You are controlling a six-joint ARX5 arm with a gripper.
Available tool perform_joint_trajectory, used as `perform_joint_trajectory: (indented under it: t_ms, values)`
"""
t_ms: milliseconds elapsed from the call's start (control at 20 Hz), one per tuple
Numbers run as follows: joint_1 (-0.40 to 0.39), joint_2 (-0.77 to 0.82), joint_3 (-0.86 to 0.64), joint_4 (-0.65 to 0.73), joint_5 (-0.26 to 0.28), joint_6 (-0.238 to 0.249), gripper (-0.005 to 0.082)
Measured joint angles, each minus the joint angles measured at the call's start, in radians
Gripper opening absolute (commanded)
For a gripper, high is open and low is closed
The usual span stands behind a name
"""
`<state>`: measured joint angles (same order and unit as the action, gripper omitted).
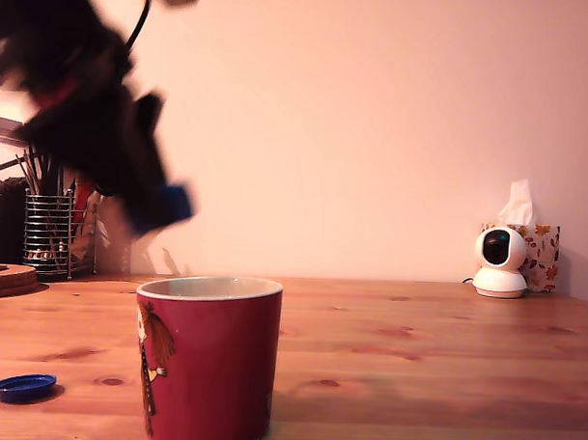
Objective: Pick up the coffee capsules on the table and drop them inside the coffee cup
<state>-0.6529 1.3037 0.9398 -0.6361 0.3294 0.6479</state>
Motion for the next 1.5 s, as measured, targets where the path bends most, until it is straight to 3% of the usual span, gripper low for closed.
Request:
perform_joint_trajectory:
  t_ms: [50, 100, 150, 200, 300, 350, 400, 450, 800, 1050, 1500]
  values:
    - [-0.002, 0.0, 0.001, 0.013, 0.019, -0.036, 0.0183]
    - [-0.005, 0.0, 0.001, 0.013, 0.042, -0.148, 0.0183]
    - [-0.008, 0.0, 0.001, 0.018, 0.059, -0.222, 0.0183]
    - [-0.008, 0.0, 0.001, 0.027, 0.068, -0.246, 0.0183]
    - [-0.013, 0.0, 0.001, 0.06, 0.089, -0.394, 0.0183]
    - [-0.018, 0.0, 0.001, 0.075, 0.091, -0.398, 0.0183]
    - [-0.023, 0.001, 0.001, 0.082, 0.093, -0.467, 0.0183]
    - [-0.027, 0.003, 0.001, 0.087, 0.094, -0.5, 0.0183]
    - [-0.035, 0.083, 0.001, 0.086, 0.089, -0.541, 0.0183]
    - [-0.064, 0.113, 0.001, 0.083, 0.037, -0.545, 0.0183]
    - [-0.067, 0.113, 0.001, 0.073, 0.019, -0.548, 0.0183]
